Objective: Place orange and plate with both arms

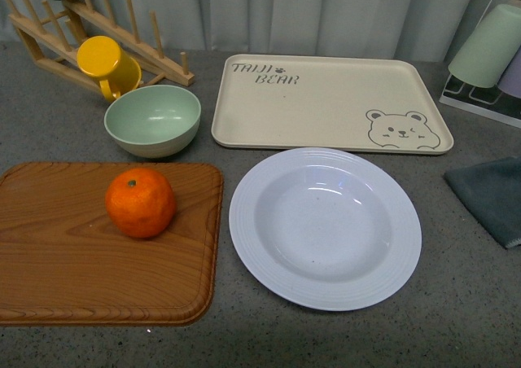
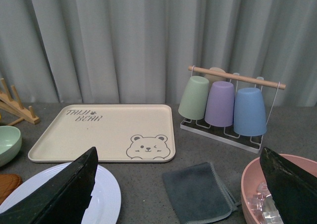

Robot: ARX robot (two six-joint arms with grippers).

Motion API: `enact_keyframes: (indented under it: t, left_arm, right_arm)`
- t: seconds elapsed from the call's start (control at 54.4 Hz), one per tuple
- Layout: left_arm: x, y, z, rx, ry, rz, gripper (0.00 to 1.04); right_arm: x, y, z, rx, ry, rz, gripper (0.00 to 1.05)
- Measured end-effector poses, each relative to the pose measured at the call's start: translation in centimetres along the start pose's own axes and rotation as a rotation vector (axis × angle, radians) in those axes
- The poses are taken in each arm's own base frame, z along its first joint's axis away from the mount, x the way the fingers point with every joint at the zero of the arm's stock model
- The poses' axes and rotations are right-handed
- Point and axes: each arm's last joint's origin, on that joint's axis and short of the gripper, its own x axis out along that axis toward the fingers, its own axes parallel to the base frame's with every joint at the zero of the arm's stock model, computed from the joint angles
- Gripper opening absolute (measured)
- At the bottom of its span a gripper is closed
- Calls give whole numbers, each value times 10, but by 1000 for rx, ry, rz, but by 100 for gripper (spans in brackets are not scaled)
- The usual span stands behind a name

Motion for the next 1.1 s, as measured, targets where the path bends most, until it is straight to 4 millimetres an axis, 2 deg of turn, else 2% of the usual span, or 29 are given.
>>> enact_keyframes:
  t: [1.103]
  left_arm:
    - [0, 0, 0, 0, 0, 0, 98]
  right_arm:
    - [0, 0, 0, 0, 0, 0, 96]
